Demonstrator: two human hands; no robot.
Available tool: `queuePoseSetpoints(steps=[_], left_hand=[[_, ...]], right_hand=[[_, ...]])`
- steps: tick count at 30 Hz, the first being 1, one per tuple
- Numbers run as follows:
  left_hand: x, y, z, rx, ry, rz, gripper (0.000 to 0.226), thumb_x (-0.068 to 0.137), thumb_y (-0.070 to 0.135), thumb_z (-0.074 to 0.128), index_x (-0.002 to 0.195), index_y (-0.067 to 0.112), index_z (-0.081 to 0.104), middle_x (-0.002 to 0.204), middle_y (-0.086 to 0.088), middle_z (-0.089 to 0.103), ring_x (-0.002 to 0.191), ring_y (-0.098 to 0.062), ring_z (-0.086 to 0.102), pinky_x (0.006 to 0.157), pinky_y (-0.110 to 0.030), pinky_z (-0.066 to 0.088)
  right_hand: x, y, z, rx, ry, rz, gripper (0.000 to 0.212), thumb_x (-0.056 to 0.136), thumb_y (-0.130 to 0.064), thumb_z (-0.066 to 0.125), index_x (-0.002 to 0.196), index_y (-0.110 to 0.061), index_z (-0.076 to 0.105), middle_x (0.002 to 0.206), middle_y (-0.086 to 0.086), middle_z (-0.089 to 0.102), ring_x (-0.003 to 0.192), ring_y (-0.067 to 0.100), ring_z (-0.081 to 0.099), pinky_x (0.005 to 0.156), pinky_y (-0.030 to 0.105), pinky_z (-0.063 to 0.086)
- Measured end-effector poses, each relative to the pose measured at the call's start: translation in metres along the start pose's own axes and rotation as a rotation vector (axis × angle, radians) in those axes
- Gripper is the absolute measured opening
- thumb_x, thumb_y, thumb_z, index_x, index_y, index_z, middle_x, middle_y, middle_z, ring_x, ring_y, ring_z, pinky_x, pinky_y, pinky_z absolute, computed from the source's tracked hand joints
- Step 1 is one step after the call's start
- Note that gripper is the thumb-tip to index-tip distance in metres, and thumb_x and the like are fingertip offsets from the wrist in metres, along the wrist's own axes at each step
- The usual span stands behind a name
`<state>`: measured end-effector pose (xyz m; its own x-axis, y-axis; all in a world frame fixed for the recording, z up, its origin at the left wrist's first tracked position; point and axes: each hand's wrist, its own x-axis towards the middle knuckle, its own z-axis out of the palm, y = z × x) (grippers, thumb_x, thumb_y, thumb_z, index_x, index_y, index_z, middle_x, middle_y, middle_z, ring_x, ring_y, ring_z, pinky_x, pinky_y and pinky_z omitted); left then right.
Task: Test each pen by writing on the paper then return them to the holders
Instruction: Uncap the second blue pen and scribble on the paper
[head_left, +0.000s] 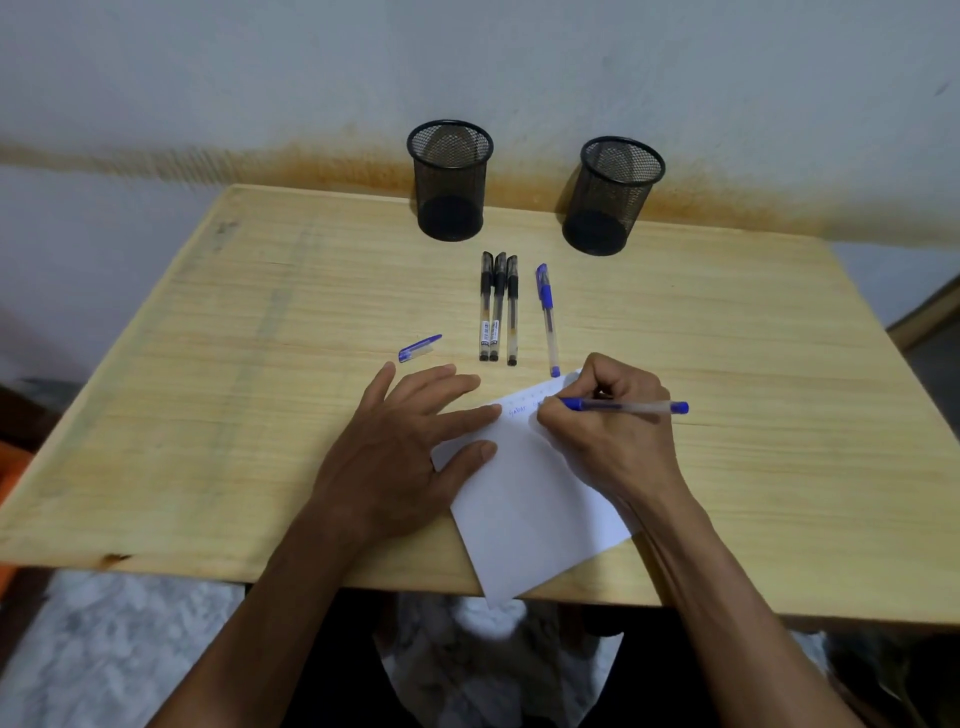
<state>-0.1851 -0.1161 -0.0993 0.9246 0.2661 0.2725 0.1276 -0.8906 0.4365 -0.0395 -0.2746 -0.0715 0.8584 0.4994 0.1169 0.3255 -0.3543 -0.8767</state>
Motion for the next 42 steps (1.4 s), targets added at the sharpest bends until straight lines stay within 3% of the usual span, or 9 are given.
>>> queuePoseSetpoints(steps=[6,10,14,23,27,30,35,39,42], left_hand=[[-0.001,0.000,-0.001,-0.001,-0.004,-0.004,0.041,0.092,0.058,0.045,0.124,0.041,0.065,0.142,0.013,0.055,0.139,-0.012,0.042,0.117,-0.055,0.021],[0.000,0.000,0.000,0.000,-0.007,-0.007,0.042,0.092,0.059,0.045,0.124,0.041,0.065,0.142,0.013,0.054,0.139,-0.011,0.041,0.117,-0.055,0.021],[0.000,0.000,-0.001,-0.004,-0.008,-0.008,0.041,0.092,0.058,0.045,0.125,0.041,0.064,0.142,0.013,0.054,0.139,-0.012,0.041,0.116,-0.055,0.021],[0.000,-0.001,0.000,-0.005,-0.003,-0.008,0.042,0.092,0.059,0.045,0.124,0.042,0.064,0.142,0.013,0.055,0.139,-0.011,0.042,0.117,-0.055,0.021],[0.001,-0.001,0.001,-0.007,0.001,-0.008,0.041,0.092,0.059,0.045,0.124,0.042,0.065,0.141,0.013,0.055,0.138,-0.012,0.042,0.116,-0.055,0.021],[-0.001,0.000,0.002,-0.004,-0.003,-0.003,0.041,0.092,0.059,0.045,0.124,0.041,0.065,0.141,0.014,0.055,0.138,-0.011,0.042,0.116,-0.055,0.022],[0.005,0.000,-0.001,-0.011,-0.003,-0.006,0.042,0.092,0.059,0.044,0.123,0.041,0.065,0.141,0.013,0.055,0.138,-0.012,0.042,0.117,-0.055,0.021],[0.014,0.018,-0.017,0.021,0.042,0.047,0.042,0.092,0.058,0.045,0.123,0.040,0.065,0.140,0.012,0.056,0.138,-0.012,0.043,0.116,-0.055,0.022],[0.011,0.014,-0.012,0.026,0.056,0.044,0.040,0.091,0.058,0.047,0.123,0.041,0.066,0.140,0.012,0.057,0.137,-0.012,0.044,0.115,-0.055,0.024]], right_hand=[[-0.001,0.001,0.000,0.042,0.011,0.042,0.018,0.065,-0.003,0.071,0.060,-0.004,0.054,0.054,0.006,0.053,0.051,0.007,0.042,0.047,0.022,0.037],[-0.002,0.000,-0.001,0.024,-0.003,0.028,0.021,0.064,-0.001,0.071,0.058,-0.003,0.051,0.049,-0.002,0.047,0.049,0.005,0.038,0.046,0.016,0.033],[-0.002,0.001,0.000,0.022,0.011,0.028,0.019,0.063,-0.004,0.069,0.058,-0.004,0.051,0.054,0.008,0.052,0.051,0.007,0.040,0.049,0.035,0.040],[-0.002,0.001,-0.001,0.029,0.012,0.033,0.019,0.064,-0.002,0.069,0.060,-0.003,0.051,0.057,0.012,0.053,0.052,0.009,0.040,0.048,0.032,0.036],[-0.002,0.001,-0.001,0.049,0.020,0.041,0.019,0.065,-0.001,0.068,0.060,-0.002,0.050,0.053,0.002,0.049,0.050,0.007,0.039,0.046,0.025,0.035],[-0.004,0.002,-0.001,0.072,0.021,0.043,0.019,0.063,-0.001,0.068,0.060,-0.002,0.049,0.053,0.001,0.047,0.050,0.010,0.038,0.046,0.027,0.034],[0.001,-0.001,0.000,0.058,0.044,0.044,0.019,0.063,-0.001,0.067,0.060,-0.001,0.049,0.056,0.013,0.049,0.051,0.010,0.038,0.047,0.028,0.033],[0.000,-0.013,-0.020,0.077,0.078,-0.012,0.021,0.065,-0.001,0.067,0.060,-0.003,0.047,0.052,-0.001,0.046,0.050,0.007,0.036,0.046,0.024,0.032],[-0.002,-0.016,-0.019,0.158,0.087,0.046,0.021,0.069,0.001,0.067,0.061,-0.002,0.047,0.049,-0.005,0.049,0.048,0.007,0.042,0.046,0.022,0.037]])
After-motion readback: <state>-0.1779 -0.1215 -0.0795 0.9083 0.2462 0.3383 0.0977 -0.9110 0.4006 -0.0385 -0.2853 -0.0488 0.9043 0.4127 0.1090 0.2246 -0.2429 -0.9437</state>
